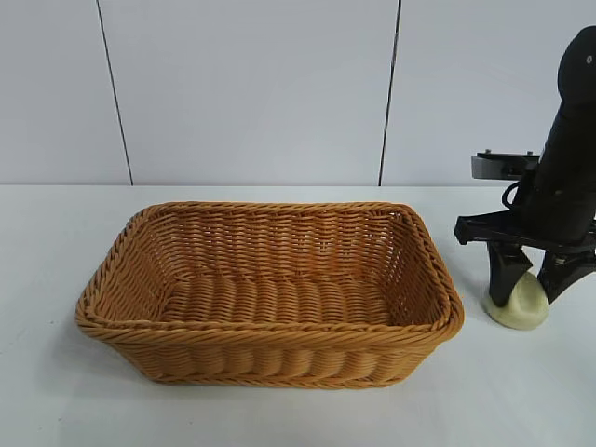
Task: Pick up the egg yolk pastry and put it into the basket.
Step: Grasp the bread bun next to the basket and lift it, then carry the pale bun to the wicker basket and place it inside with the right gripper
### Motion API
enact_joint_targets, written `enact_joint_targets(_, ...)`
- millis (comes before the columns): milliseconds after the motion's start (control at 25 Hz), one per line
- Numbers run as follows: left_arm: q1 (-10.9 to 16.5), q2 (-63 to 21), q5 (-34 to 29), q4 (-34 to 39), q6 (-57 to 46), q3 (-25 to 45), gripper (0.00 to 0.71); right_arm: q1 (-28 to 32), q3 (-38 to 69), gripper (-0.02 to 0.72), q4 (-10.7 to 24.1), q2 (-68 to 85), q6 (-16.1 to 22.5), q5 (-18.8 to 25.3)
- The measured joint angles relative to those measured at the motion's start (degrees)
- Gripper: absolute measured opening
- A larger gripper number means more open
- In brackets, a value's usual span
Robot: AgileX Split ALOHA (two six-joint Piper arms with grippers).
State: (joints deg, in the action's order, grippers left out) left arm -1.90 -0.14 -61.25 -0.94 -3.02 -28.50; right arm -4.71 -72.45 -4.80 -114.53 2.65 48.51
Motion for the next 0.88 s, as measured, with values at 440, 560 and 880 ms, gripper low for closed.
enact_joint_targets(440,0.0,0.0,0.0,0.0,0.0,0.0,0.667,-0.7,-16.8,0.153,0.41,5.75,0.0,16.86)
enact_joint_targets(560,0.0,0.0,0.0,0.0,0.0,0.0,0.667,-3.24,-18.87,0.153,0.42,5.75,0.0,18.36)
enact_joint_targets(880,0.0,0.0,0.0,0.0,0.0,0.0,0.667,-15.82,-20.88,0.153,0.01,5.75,2.44,18.6)
